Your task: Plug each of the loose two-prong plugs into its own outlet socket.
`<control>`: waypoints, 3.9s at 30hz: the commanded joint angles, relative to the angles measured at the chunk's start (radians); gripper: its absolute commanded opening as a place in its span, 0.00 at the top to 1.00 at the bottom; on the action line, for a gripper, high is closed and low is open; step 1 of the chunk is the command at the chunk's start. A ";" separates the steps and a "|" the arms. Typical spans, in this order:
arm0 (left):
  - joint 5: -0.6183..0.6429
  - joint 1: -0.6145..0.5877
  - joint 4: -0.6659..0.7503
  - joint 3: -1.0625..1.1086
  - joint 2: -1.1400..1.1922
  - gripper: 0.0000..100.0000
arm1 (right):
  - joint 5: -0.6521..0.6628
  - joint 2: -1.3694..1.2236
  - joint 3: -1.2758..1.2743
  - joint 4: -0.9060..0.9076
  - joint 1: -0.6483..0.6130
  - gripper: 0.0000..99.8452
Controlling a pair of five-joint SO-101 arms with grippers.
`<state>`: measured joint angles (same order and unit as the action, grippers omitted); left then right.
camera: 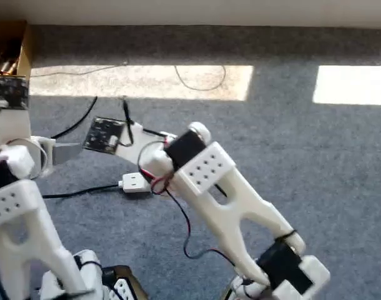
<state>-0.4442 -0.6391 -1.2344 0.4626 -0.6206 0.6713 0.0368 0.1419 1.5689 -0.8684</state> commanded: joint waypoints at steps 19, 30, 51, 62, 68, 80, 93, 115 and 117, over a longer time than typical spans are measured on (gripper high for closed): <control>-0.364 -0.624 -0.170 -0.928 0.905 0.55 | 0.605 -0.539 0.593 0.185 0.015 0.99; -0.394 -0.633 -0.175 -0.943 0.955 0.55 | 0.528 -0.541 0.565 -0.008 0.002 0.99; -0.393 -0.625 -0.178 -0.938 0.960 0.55 | 0.434 -0.691 0.750 0.088 -0.068 0.99; -0.393 -0.624 -0.178 -0.938 0.960 0.55 | 0.434 -0.694 0.840 0.156 -0.064 0.99; -0.393 -0.624 -0.178 -0.938 0.960 0.55 | 0.431 -0.696 0.835 0.156 -0.067 0.99; -0.393 -0.630 -0.178 -0.938 0.960 0.55 | 0.382 -0.697 0.834 0.148 -0.110 0.99; -0.396 -0.638 -0.178 -0.938 0.960 0.55 | 0.456 -0.812 0.845 0.148 -0.085 0.99; -0.396 -0.636 -0.180 -0.937 0.961 0.55 | 0.600 -0.786 0.837 0.157 -0.042 0.99; -0.396 -0.636 -0.180 -0.937 0.961 0.55 | 0.597 -0.788 0.835 0.157 -0.053 0.99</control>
<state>-0.8309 -1.2666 -1.4216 -0.4411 0.3460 1.2651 -0.7748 0.9705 1.7116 -0.9175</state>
